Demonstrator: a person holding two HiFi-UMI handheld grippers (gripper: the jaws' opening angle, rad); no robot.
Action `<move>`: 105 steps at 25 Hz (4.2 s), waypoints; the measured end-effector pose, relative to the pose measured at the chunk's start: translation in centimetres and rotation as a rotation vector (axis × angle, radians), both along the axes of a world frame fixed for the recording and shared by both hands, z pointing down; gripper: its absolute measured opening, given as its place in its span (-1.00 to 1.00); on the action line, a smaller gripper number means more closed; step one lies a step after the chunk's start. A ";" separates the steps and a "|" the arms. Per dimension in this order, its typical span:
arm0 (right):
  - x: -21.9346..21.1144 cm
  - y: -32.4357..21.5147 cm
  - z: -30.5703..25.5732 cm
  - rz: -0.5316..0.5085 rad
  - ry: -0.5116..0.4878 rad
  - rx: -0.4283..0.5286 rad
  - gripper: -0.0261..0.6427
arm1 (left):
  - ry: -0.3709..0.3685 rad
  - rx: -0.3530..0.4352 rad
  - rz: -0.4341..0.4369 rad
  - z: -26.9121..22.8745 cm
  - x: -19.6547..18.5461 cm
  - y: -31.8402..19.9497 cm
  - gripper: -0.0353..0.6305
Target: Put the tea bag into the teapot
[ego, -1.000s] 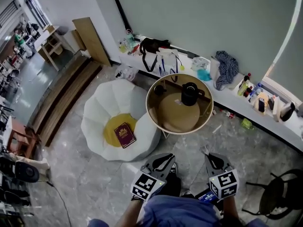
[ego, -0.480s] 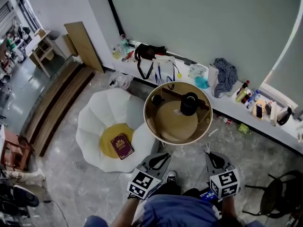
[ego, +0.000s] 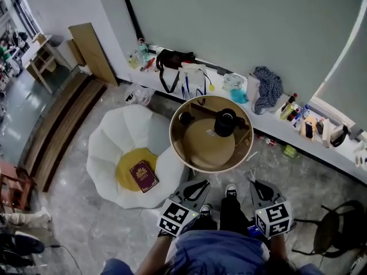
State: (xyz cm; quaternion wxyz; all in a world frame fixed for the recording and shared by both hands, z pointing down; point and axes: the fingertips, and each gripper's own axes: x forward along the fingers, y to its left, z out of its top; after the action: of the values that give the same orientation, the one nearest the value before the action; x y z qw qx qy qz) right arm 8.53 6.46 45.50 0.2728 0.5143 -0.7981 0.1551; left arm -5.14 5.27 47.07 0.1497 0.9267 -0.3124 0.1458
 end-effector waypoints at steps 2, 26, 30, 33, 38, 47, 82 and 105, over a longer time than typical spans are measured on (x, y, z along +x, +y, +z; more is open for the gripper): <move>0.2 -0.3 -0.1 0.002 0.007 0.000 -0.87 | 0.037 0.008 -0.017 -0.9 0.5 -0.5 -0.83; 3.7 -18.0 1.6 -0.132 -0.038 -0.012 -0.87 | -0.044 -0.040 -0.102 1.4 4.0 -14.1 -0.83; 5.2 -22.0 2.3 -0.147 -0.038 -0.025 -0.87 | -0.066 -0.061 -0.106 2.1 5.1 -17.3 -0.83; 5.8 -24.6 3.0 -0.169 -0.041 -0.038 -0.87 | -0.090 -0.071 -0.111 2.5 5.7 -19.4 -0.83; 6.3 -28.4 4.9 -0.220 -0.024 -0.067 -0.87 | -0.102 -0.090 -0.135 3.0 6.3 -21.9 -0.83; 5.7 -33.1 11.5 -0.351 0.034 -0.170 -0.87 | -0.123 -0.179 -0.175 6.6 7.4 -23.5 -0.83; 2.9 -40.5 32.6 -0.680 0.491 -0.436 -0.87 | -0.129 -0.292 -0.241 12.0 7.7 -27.9 -0.83; 2.2 -40.7 33.7 -0.734 0.516 -0.530 -0.86 | -0.133 -0.308 -0.269 12.2 6.4 -25.5 -0.83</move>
State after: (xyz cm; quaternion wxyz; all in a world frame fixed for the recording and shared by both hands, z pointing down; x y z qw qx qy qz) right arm 10.71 -34.25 79.21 0.6179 0.1352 -0.7661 0.1140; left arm 1.27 -20.21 59.25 0.2868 0.8311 -0.4165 0.2315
